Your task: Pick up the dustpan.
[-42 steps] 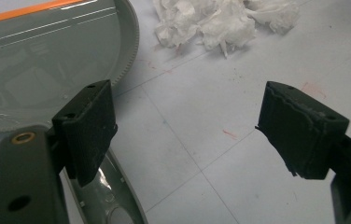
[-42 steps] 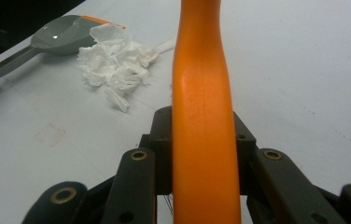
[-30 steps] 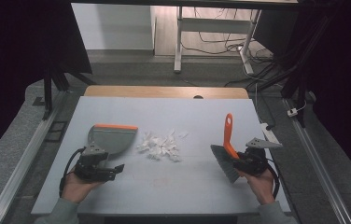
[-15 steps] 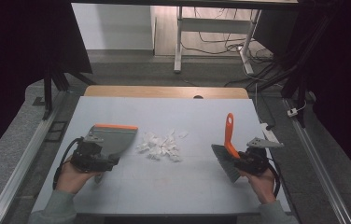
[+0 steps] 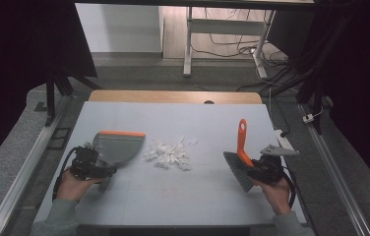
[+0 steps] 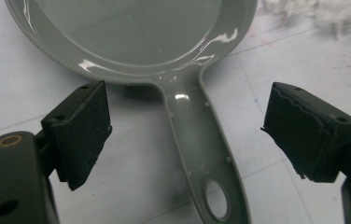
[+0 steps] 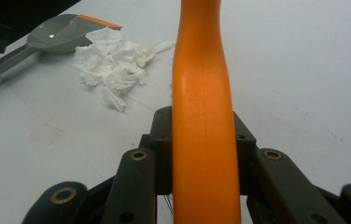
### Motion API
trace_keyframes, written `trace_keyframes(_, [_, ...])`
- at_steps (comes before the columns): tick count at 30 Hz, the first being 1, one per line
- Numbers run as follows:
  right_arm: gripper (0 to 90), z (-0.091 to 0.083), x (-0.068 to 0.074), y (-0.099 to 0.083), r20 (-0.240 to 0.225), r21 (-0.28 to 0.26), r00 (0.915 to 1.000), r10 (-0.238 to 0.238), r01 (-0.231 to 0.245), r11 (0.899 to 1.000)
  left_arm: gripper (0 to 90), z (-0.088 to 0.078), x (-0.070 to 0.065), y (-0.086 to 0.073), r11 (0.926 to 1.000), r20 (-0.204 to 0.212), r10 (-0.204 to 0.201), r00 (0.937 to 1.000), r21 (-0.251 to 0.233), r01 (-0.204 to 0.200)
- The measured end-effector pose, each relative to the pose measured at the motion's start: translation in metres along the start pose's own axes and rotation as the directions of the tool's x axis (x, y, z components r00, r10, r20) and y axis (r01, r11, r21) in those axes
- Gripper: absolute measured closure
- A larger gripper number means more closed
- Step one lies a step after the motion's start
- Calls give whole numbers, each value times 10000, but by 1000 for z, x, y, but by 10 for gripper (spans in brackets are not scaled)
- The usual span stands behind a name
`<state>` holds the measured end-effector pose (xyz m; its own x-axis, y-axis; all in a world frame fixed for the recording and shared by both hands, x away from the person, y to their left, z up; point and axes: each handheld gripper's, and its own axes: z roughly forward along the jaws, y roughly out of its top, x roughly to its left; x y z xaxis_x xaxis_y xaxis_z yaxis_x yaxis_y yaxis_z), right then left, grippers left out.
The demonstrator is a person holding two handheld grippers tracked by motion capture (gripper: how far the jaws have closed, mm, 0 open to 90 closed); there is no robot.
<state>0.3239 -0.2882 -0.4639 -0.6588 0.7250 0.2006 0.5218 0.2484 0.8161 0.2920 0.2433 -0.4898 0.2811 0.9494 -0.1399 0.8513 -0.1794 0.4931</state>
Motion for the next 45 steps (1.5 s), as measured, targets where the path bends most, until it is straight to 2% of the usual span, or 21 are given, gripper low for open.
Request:
trace_keyframes(5, [700,0,0,0,-2,20,10000,-9,9,10000,151,18,-1,-1,9986,144,-319,9994,431,313])
trace_keyframes(13, [700,1,0,-1,2,29,10000,-27,27,10000,161,29,0,0,9974,-7,-594,9982,397,594])
trace_keyframes(20, [700,2,1,-1,22,55,10000,-39,39,10000,241,35,5,-1,9951,-87,-914,9958,366,916])
trace_keyframes(23, [700,2,1,-1,23,75,10000,-58,58,10000,286,38,7,-1,9937,56,-1089,9940,291,1087])
trace_keyframes(26, [700,2,1,-1,35,83,10000,-77,77,9999,347,39,12,-2,9901,282,-1402,9897,41,1401])
trace_keyframes(30, [700,1,1,-1,101,65,9999,-66,65,10000,430,38,14,-3,9896,483,-1436,9885,-60,1440])
trace_keyframes(35, [700,0,0,-1,139,72,9999,-81,80,9999,599,37,14,-4,9902,568,-1359,9891,-231,1374])
trace_keyframes(45, [700,0,1,-1,168,84,9998,-99,98,9999,616,34,17,-6,9918,554,-1215,9910,-335,1235])
